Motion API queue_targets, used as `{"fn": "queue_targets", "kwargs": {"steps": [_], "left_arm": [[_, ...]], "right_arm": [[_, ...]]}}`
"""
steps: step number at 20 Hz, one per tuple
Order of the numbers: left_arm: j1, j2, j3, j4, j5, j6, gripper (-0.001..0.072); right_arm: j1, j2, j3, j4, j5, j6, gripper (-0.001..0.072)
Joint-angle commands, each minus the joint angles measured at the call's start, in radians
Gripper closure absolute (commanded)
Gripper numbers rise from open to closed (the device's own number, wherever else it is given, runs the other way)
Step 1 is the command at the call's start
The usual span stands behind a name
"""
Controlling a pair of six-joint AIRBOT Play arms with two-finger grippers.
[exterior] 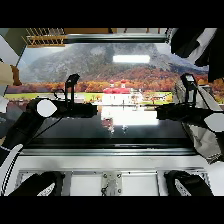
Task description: Fold the clothes and pants, and hang the long-sleeved shirts on hangers.
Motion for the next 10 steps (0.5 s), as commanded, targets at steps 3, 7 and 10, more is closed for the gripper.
{"fn": "queue_targets", "kwargs": {"steps": [3,7,10], "left_arm": [[0.000,0.001,0.000,0.000,0.003,0.000,0.0694],[0.000,0.001,0.000,0.000,0.003,0.000,0.0694],[0.000,0.001,0.000,0.000,0.003,0.000,0.0694]], "right_arm": [[0.017,-0.016,-0.002,0.010,0.008,-0.011,0.0704],[0.017,-0.016,-0.002,0.010,0.008,-0.011,0.0704],[0.017,-0.016,-0.002,0.010,0.008,-0.011,0.0704]]}}
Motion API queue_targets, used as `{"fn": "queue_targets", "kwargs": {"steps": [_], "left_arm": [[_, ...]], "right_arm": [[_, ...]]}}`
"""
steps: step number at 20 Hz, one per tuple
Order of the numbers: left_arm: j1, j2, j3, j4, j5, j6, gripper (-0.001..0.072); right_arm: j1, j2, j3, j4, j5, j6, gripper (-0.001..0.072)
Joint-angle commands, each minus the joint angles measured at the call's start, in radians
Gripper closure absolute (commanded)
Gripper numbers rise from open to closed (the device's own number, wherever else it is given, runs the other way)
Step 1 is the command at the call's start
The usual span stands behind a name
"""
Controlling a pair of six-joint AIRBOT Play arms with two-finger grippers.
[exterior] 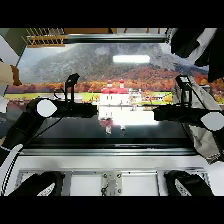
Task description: Fold the clothes and pants, and hang the long-sleeved shirts on hangers.
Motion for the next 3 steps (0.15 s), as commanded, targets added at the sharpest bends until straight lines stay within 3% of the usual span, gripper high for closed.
{"fn": "queue_targets", "kwargs": {"steps": [1,3], "left_arm": [[0.000,0.001,0.000,0.000,0.000,0.000,0.0694],[0.000,0.001,0.000,0.000,0.000,0.000,0.0694]], "right_arm": [[0.001,-0.001,0.000,0.001,0.001,0.001,0.0704],[0.001,-0.001,0.000,0.001,0.001,0.000,0.0704]]}}
